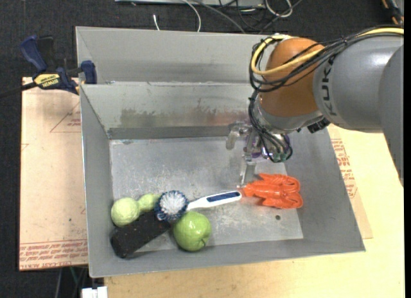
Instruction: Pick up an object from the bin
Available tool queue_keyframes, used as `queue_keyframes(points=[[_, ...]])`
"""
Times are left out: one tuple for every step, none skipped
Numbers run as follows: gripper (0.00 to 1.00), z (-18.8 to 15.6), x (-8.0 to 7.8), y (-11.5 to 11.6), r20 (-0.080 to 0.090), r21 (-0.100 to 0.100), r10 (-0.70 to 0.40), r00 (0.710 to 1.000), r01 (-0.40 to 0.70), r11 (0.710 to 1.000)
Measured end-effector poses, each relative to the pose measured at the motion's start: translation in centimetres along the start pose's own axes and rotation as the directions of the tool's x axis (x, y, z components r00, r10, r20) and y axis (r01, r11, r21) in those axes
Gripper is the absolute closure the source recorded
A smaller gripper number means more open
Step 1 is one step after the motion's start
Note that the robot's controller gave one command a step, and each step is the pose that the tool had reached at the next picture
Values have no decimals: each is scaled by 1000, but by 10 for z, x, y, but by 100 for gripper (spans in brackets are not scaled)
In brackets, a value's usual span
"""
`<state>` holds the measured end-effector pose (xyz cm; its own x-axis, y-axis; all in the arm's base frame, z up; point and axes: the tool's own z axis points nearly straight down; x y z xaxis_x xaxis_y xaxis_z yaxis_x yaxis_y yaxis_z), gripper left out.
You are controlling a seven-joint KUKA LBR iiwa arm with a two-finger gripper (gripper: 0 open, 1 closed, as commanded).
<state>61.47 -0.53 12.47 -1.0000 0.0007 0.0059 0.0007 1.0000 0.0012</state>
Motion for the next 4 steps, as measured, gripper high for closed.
queue_keyframes(points=[[0,-5,-2,0,7,0,-1,1000,1,1000],[0,55,29,-107,1,-3,-11,1000,11,1000],[0,13,43,-115,16,-3,-80,997,80,997],[0,53,32,-103,-3,-10,-26,1000,26,1000]])
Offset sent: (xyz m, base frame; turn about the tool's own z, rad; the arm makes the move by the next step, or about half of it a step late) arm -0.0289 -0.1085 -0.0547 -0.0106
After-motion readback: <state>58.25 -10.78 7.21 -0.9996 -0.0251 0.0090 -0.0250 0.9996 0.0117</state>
